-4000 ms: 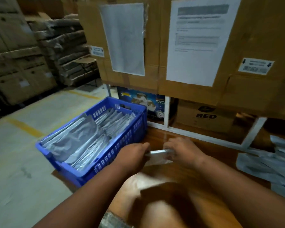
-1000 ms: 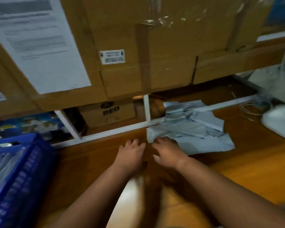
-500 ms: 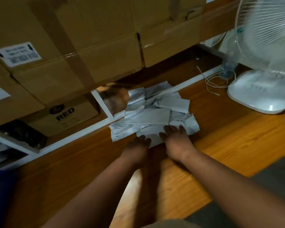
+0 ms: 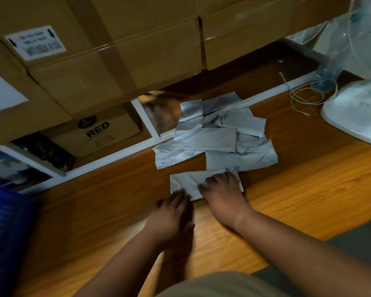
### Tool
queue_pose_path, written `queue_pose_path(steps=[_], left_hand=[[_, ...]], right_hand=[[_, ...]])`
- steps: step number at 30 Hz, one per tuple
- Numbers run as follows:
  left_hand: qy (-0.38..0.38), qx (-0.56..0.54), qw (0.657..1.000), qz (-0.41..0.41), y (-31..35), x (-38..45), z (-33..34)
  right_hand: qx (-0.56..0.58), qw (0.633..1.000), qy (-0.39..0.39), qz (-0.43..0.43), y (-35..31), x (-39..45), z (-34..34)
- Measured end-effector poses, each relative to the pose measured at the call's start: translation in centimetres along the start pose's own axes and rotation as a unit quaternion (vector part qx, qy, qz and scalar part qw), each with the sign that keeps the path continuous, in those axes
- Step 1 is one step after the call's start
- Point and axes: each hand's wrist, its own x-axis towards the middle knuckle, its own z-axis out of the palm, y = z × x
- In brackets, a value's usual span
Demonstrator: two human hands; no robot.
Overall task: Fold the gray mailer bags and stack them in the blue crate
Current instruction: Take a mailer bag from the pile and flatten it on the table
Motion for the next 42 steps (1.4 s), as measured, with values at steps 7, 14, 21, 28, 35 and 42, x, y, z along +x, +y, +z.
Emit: queue_pose_path(steps=[7,14,21,28,35,42], left_hand=[[0.017,-0.036,0.995,-0.086,-5.9,-12.6,5.5],[0.029,-0.071,0.984,-0.161,-10.6,-21.3,9.2],[0.057,-0.09,0.979,-0.174,-13.5,-26.4,11.2],[0.134,-0.123,0.971,-0.153,-15.3,-27.8,11.3],[0.133,-0.1,0.969,-0.183,-16.7,-23.3,10.7],[0.143,-0.058,0.974,-0.169,-17.3,-22.3,10.1]], right_hand=[[0.05,0.992,-0.017,-0.119,-10.3,-0.1,1.4],[0.041,0.98,-0.057,-0.187,-20.3,1.2,2.1],[0.046,0.97,-0.078,-0.224,-25.5,2.6,1.9],[0.052,0.973,-0.089,-0.208,-26.6,3.6,0.7],[0.051,0.987,-0.037,-0.145,-30.8,5.4,0.2],[0.079,0.991,-0.101,0.048,-25.3,7.9,-0.3]])
